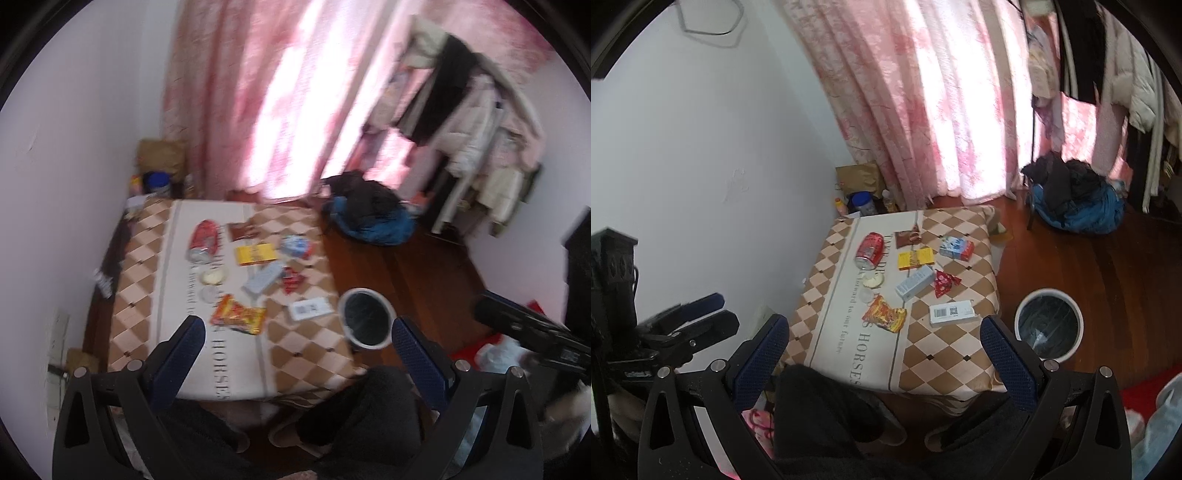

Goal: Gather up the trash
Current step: 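Grasp the white box with the left tool while the right tool grasps the white QR-code box, then carry both white boxes over the white bin and open both tools, then grasp the red Coca-Cola can with the left tool while the right tool grasps the milk carton, then carry the can and milk carton over the bin and release both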

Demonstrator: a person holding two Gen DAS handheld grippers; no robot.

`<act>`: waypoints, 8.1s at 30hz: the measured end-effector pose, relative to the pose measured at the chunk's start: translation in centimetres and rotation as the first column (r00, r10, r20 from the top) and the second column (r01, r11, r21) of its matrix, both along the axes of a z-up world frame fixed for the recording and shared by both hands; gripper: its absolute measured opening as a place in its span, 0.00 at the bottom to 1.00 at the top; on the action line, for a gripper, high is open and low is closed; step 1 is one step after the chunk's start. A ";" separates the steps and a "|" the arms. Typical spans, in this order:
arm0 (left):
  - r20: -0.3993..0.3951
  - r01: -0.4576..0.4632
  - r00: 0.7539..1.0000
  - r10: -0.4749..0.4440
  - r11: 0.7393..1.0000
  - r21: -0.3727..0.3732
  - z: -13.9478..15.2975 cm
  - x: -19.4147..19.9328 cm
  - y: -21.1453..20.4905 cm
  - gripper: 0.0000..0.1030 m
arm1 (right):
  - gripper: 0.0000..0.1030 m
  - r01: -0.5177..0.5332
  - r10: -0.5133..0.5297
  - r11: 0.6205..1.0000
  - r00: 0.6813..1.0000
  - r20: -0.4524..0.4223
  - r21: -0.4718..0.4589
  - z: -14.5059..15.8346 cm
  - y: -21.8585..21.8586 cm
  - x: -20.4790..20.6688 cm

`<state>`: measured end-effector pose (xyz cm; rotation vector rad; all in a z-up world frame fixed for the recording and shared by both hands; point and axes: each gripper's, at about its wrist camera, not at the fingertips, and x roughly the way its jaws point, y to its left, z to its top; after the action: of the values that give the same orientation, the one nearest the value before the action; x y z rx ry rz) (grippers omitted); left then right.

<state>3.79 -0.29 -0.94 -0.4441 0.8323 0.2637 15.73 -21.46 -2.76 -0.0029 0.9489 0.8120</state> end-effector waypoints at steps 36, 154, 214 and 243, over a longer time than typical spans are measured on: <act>-0.504 0.334 0.817 -0.280 0.942 0.019 -32.1 25.2 7.2 0.80 | 0.62 0.187 -0.337 0.910 0.854 -0.396 -0.371 -38.1 11.6 20.2; -0.446 0.297 0.861 -0.243 0.954 0.052 -35.4 39.3 -20.3 0.99 | 1.00 0.358 -0.561 0.753 0.788 -0.253 -0.552 -44.9 -22.6 33.9; -0.542 -0.051 0.828 0.147 0.981 0.188 -33.9 28.1 22.4 0.98 | 0.81 -0.157 -0.060 0.873 0.906 -0.419 -0.463 -36.8 26.8 37.1; -0.315 -0.192 0.912 0.261 0.953 0.232 -27.1 23.6 19.9 0.74 | 0.53 -0.039 0.005 0.890 0.997 -0.074 -0.454 -31.3 25.4 28.7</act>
<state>27.42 19.64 -28.08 -0.3117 1.0849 0.6500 44.43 3.97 -34.10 -0.3963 1.1926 0.5960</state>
